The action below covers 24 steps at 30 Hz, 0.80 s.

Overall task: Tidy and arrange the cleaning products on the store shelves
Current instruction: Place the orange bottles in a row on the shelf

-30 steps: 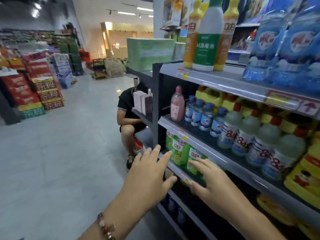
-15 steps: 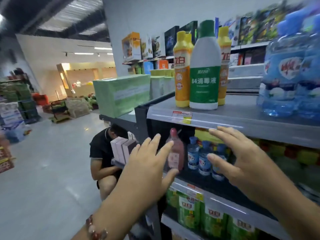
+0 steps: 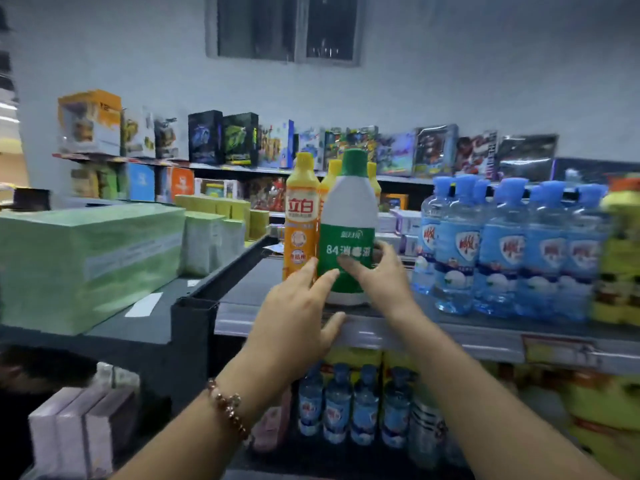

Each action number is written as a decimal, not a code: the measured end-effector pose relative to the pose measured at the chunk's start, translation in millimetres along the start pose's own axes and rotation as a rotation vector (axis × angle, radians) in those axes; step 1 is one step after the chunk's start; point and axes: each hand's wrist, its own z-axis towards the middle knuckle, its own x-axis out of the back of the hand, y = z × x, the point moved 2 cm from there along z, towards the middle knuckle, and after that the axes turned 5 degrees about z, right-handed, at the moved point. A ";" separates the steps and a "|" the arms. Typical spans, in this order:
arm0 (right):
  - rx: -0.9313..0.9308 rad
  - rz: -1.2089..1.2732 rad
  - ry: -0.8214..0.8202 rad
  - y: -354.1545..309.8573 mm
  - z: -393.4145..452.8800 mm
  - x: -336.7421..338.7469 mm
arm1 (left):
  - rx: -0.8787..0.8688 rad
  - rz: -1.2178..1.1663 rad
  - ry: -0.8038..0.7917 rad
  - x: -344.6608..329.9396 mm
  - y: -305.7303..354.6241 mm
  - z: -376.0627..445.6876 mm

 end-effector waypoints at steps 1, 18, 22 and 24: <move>-0.004 0.003 0.025 2.6 2.4 -3.0 | -0.016 -0.037 0.015 -1.5 -1.1 -0.5; 0.135 -0.041 0.096 -86.3 -163.8 27.8 | 0.175 -1.985 -0.194 8.1 29.6 -13.7; -0.040 -0.194 0.112 -84.1 -199.2 59.0 | 0.385 -2.255 -0.510 0.3 79.1 -48.9; -0.062 -0.239 0.100 -79.0 -216.9 79.9 | 0.409 -2.316 -0.600 -6.0 107.6 -60.3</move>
